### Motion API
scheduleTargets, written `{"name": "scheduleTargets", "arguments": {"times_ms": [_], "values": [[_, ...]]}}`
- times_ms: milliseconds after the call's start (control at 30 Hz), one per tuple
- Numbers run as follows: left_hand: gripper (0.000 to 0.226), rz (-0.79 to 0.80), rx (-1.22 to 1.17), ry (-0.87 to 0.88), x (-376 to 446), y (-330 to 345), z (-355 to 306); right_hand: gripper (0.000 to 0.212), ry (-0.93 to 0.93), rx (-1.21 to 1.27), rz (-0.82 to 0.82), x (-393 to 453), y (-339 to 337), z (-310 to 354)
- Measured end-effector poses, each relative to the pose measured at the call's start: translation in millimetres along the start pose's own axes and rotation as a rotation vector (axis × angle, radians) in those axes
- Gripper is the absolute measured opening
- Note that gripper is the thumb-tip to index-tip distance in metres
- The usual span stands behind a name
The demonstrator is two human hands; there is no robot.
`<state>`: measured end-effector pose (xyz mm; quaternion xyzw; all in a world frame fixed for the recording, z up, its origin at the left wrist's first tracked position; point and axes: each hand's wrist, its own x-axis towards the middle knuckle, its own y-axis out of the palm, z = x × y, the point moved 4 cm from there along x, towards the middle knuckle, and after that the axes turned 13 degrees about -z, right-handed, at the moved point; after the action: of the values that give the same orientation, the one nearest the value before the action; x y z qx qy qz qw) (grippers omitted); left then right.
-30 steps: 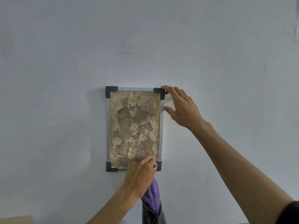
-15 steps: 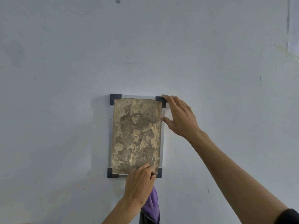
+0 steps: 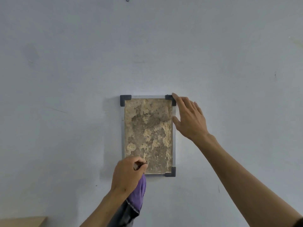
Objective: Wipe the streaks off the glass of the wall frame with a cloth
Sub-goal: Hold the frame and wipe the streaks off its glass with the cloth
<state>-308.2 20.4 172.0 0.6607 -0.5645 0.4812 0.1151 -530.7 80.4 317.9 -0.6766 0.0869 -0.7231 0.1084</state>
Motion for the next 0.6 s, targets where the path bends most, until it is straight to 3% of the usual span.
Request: {"name": "scheduleTargets", "arguments": {"times_ms": [133,233,333,400,500,533,600], "values": [[0.004,0.004,-0.274,-0.24,12,-7,-12,0.038,0.17,0.193,-0.146,-50,-19,21],[0.004,0.053,-0.471,-0.427,12,-2,-22,0.009,0.383,0.504,0.129,-106,-10,42],[0.009,0.106,-0.537,-0.489,2,9,-37,0.014,0.555,0.755,0.307,-150,2,59],[0.015,0.193,-0.511,-0.495,-7,15,-44,0.019,0.614,0.818,0.273,-165,4,59],[0.022,0.368,-0.66,-0.558,-12,17,-49,0.022,0.622,0.719,0.187,-174,9,39],[0.022,0.376,-0.621,-0.501,-10,13,-49,0.023,0.627,0.693,0.171,-175,10,31],[0.022,0.24,-0.328,-0.213,7,1,-44,0.024,0.64,0.652,0.114,-174,11,18]]}}
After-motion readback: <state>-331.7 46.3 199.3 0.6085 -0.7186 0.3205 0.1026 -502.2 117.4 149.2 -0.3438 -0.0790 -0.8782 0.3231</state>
